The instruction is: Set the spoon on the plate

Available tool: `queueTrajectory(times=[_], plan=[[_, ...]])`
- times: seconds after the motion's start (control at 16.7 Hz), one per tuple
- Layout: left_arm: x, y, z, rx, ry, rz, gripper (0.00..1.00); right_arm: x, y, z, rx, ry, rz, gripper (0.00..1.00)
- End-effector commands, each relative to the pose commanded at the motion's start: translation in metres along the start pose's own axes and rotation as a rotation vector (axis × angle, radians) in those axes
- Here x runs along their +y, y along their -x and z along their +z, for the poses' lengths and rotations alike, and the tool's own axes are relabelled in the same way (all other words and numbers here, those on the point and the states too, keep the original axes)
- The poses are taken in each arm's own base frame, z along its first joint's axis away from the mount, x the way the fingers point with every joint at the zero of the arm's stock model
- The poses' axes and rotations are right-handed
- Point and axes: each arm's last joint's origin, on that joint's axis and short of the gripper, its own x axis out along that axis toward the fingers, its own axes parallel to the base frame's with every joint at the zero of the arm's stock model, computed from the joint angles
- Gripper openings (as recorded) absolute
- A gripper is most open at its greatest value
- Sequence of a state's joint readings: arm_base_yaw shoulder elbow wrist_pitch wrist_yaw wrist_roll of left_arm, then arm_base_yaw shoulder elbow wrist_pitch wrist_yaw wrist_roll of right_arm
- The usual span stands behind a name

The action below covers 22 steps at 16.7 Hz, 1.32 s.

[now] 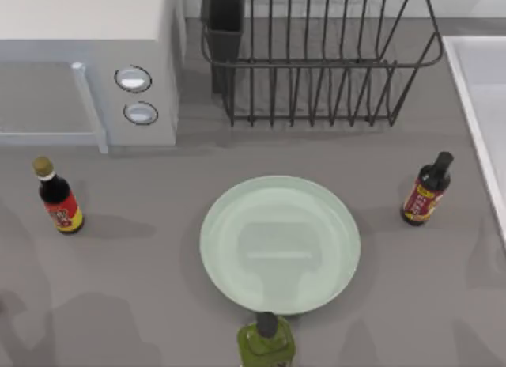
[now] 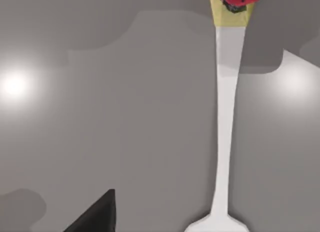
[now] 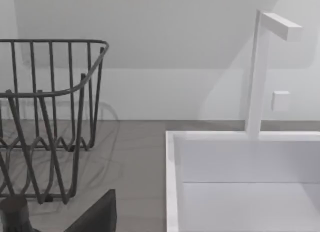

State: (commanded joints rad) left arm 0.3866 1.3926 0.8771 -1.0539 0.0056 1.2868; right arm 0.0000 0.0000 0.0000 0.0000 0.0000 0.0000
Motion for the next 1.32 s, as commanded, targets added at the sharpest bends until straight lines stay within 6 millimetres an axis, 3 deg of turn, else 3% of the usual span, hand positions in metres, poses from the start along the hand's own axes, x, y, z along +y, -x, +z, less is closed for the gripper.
queueTrajectory(times=[0.3, 0.84, 1.2, 1.32], plan=[[0.000, -0.004, 0.001, 0.001, -0.002, -0.001, 1.00, 0.000, 0.000, 0.000, 0.000, 0.000, 0.000, 1.00], [0.003, -0.090, 0.001, -0.002, 0.000, 0.007, 1.00, 0.000, 0.000, 0.000, 0.000, 0.000, 0.000, 1.00], [0.000, -0.100, 0.000, 0.000, 0.000, 0.000, 1.00, 0.000, 0.000, 0.000, 0.000, 0.000, 0.000, 1.00], [0.000, -0.100, 0.000, 0.000, 0.000, 0.000, 0.85, 0.000, 0.000, 0.000, 0.000, 0.000, 0.000, 1.00]])
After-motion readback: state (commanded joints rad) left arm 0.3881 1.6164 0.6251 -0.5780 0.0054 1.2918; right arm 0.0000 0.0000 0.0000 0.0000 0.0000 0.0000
